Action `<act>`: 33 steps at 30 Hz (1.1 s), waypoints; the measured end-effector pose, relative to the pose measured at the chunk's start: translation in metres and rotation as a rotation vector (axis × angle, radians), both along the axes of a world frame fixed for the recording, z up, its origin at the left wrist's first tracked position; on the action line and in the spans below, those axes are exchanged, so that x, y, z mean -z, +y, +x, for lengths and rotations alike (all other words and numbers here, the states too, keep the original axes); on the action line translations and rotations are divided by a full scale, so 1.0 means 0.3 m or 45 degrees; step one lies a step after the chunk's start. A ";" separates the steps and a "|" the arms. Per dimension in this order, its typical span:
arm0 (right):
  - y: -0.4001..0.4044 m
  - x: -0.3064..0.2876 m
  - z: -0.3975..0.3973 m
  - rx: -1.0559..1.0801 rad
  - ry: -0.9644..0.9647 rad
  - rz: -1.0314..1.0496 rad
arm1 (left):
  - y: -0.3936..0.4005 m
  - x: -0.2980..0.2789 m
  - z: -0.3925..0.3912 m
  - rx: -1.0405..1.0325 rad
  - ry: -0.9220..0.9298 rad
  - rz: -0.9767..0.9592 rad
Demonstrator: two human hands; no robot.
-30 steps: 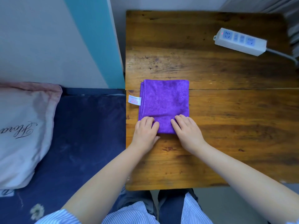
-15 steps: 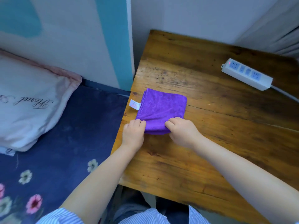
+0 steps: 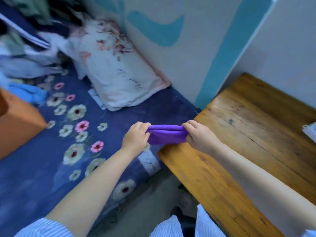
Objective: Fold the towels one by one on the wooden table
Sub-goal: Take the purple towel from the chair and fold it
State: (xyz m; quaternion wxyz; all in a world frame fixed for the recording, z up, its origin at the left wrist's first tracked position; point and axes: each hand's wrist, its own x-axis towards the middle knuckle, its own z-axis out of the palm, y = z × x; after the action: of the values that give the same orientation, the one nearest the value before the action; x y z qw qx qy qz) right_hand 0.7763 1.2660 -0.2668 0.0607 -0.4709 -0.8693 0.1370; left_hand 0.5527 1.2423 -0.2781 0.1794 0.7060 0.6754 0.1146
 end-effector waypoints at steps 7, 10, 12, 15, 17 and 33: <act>-0.220 -0.139 -0.473 -0.176 0.181 -0.067 | -0.430 -0.156 -0.424 -0.383 0.002 0.033; -0.360 -0.168 -0.670 -0.344 0.211 -0.076 | -0.656 -0.218 -0.602 -0.521 0.006 0.001; -0.464 -0.203 -0.844 -0.497 0.207 -0.103 | -0.833 -0.242 -0.749 -0.640 -0.041 0.033; -0.568 -0.229 -1.032 -0.632 0.226 -0.132 | -1.015 -0.263 -0.894 -0.784 -0.083 0.020; -0.623 -0.241 -1.147 -0.686 0.258 -0.149 | -1.111 -0.268 -0.978 -0.838 -0.083 0.019; -0.359 -0.253 -1.933 -0.484 0.680 -0.717 | -0.879 -0.296 -1.668 -1.196 -0.371 0.238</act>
State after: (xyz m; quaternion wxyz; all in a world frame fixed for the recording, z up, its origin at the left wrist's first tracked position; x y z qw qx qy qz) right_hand 0.1962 1.1584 -0.1909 0.1264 -0.2487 -0.8231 0.4947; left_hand 0.0521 0.9786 -0.1893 0.1368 0.3155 0.8751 0.3404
